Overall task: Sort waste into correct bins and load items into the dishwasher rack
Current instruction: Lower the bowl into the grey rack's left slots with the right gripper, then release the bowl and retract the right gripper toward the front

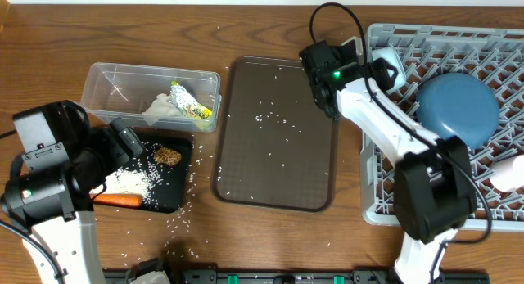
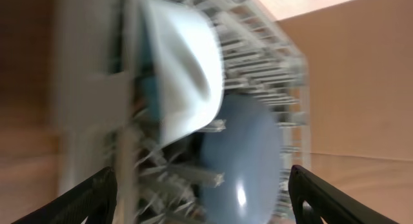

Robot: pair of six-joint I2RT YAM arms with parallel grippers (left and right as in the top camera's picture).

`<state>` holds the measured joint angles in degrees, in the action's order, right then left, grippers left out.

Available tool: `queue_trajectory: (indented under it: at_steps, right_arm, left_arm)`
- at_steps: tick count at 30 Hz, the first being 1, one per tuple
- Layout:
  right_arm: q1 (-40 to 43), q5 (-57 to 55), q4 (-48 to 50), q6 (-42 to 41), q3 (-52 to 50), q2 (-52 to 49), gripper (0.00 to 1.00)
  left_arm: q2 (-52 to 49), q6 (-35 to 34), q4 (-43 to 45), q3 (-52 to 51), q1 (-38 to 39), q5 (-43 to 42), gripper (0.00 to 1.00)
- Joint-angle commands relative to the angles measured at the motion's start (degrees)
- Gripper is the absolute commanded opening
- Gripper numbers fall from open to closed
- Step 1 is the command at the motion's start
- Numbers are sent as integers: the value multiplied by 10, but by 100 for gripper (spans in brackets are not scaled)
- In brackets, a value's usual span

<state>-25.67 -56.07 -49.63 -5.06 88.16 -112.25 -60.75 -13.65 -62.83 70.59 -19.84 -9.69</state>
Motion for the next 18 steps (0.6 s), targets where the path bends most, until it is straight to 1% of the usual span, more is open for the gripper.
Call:
queue_trajectory:
  at_steps: [1,3,5,9,10,11,12,16,18]
  right_arm:
    - [-10,166,-43,-61,54,95,77]
    - [-14,267,-72,-61,71,140,77]
    - [-21,356,-92,-61,82,192,78]
    - [-37,458,-96,-61,83,287,82]
    - [-42,473,-96,-61,83,311,83]
    - [-45,482,-98,-61,83,332,94]
    - [-48,488,-100,-61,83,347,99]
    - [-56,516,-105,-60,83,413,99]
    - [-55,517,-127,-61,83,436,99]
  left_arm:
    - [-2,3,-2,0,-3,3,98]
    - [-2,3,-2,0,-3,3,98]
    - [-2,3,-2,0,-3,3,98]
    - [-2,3,-2,0,-3,3,98]
    - [-2,3,-2,0,-3,3,98]
    - [-2,3,-2,0,-3,3,98]
    - [-2,3,-2,0,-3,3,98]
    - [-2,3,-2,0,-3,3,98]
    - [-2,3,-2,0,-3,3,98]
